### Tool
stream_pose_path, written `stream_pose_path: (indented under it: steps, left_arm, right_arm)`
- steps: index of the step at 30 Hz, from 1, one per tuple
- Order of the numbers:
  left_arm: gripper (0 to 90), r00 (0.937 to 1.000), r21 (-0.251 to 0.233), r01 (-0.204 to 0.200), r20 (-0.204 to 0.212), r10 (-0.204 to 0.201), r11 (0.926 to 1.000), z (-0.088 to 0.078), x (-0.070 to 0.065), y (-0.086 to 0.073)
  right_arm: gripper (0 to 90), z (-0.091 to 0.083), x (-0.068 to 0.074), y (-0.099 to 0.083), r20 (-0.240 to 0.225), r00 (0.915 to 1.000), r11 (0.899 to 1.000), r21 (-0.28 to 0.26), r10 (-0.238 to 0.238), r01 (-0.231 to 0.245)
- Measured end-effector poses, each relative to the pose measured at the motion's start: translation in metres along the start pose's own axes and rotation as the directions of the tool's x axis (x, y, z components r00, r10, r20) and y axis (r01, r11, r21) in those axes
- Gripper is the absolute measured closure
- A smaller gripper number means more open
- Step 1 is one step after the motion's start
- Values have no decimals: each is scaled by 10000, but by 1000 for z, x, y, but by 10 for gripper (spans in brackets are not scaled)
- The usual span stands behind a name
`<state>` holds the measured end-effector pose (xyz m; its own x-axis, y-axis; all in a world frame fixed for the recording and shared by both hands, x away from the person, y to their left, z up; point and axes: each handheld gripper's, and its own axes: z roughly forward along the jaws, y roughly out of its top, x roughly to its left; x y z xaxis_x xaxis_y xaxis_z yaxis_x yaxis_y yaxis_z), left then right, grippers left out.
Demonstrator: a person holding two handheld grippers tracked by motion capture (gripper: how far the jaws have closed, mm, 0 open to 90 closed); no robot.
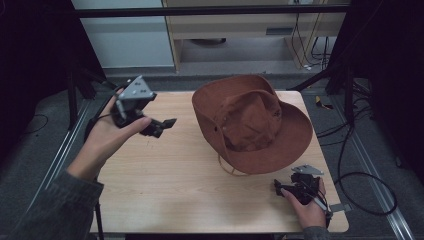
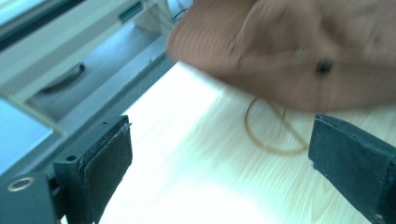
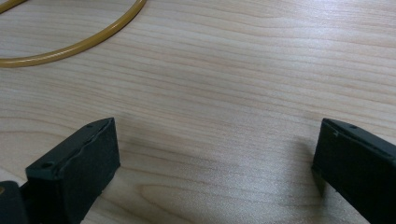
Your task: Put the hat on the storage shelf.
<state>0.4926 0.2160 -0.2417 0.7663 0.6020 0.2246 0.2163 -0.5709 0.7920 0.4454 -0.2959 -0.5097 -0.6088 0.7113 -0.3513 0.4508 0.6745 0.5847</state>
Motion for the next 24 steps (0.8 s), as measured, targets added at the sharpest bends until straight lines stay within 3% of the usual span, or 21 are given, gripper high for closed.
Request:
stream_pose_path:
  steps: [5,9,16,24]
  left_arm:
    - [68,9965,201,827,135,-830,9964,6,6,-61]
    - [69,9959,450,894,78,-898,9950,21,-2,-95]
    - [71,9941,677,1080,-211,-1068,9918,45,-5,-133]
    - [72,9879,1334,1546,-294,-1520,9789,72,-7,-179]
  right_arm:
    - [6,0,0,0,5,10000,10000,0,2,-2]
    - [6,0,0,0,2,10000,10000,2,1,-1]
    - [6,0,0,0,7,10000,10000,6,1,-1]
    - [6,0,0,0,10,10000,10000,7,-6,6]
